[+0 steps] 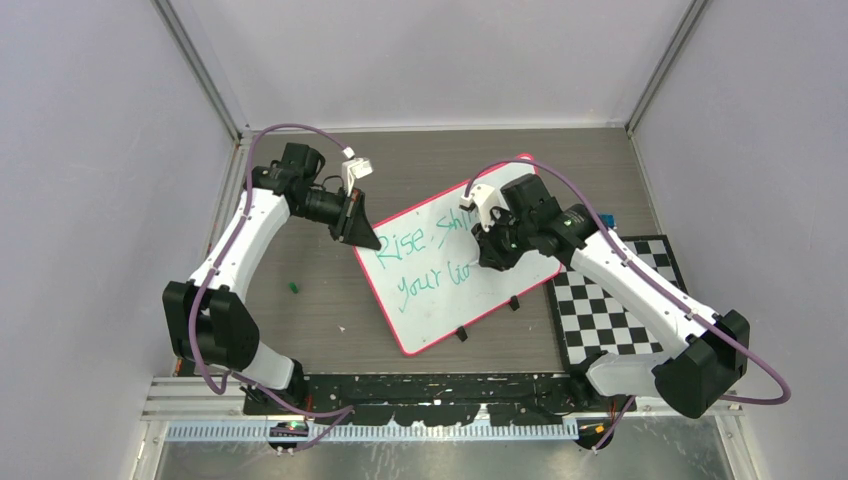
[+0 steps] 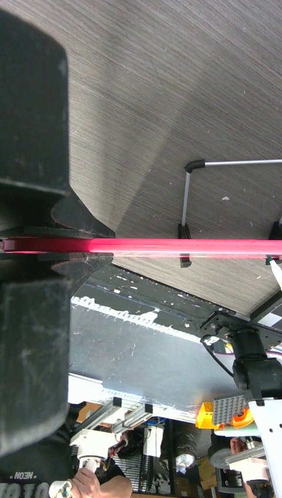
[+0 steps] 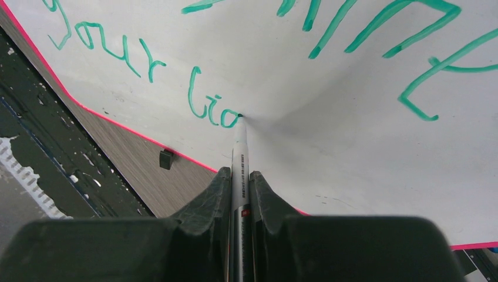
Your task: Write a sentence on the whiteboard
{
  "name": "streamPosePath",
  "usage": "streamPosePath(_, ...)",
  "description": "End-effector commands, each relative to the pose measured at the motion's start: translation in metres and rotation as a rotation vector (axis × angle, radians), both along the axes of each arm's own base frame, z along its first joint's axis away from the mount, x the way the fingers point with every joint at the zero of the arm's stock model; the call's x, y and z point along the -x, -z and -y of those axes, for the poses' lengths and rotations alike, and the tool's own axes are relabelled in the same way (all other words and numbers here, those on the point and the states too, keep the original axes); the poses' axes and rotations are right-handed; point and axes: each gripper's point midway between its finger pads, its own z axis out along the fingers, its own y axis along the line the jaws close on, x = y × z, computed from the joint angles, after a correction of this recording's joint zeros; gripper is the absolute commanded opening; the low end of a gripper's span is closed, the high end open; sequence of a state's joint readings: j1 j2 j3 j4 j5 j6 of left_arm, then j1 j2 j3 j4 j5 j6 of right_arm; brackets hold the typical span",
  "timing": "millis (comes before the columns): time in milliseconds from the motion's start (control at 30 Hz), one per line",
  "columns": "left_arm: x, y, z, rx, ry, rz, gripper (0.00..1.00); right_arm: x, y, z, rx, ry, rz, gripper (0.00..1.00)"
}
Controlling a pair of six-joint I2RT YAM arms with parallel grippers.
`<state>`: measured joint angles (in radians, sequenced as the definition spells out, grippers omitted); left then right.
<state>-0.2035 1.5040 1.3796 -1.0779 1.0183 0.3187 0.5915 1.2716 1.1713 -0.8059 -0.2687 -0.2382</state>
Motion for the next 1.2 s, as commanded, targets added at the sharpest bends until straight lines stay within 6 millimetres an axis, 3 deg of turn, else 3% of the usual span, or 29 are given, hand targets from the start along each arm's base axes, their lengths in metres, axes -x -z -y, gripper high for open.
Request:
streamPosePath(0, 0.007, 0.018, 0.006, -0.044, 0.057, -0.011, 0.00, -0.017, -0.021, -0.005, -0.029, 0.007, 0.087, 0.00)
streamPosePath(633, 0.006, 0.020, 0.007, -0.046, 0.056, -0.020, 0.00, 0.012, 0.035, 0.000, 0.010, -0.012, -0.052, 0.00)
streamPosePath(933, 0.007, 0.019, 0.005, -0.053, 0.052, -0.017, 0.00, 0.010, 0.012, -0.025, -0.059, -0.056, -0.038, 0.00)
streamPosePath(1167, 0.006, 0.019, 0.007, -0.048, 0.055, -0.021, 0.00, 0.024, -0.008, -0.017, -0.074, -0.084, -0.011, 0.00)
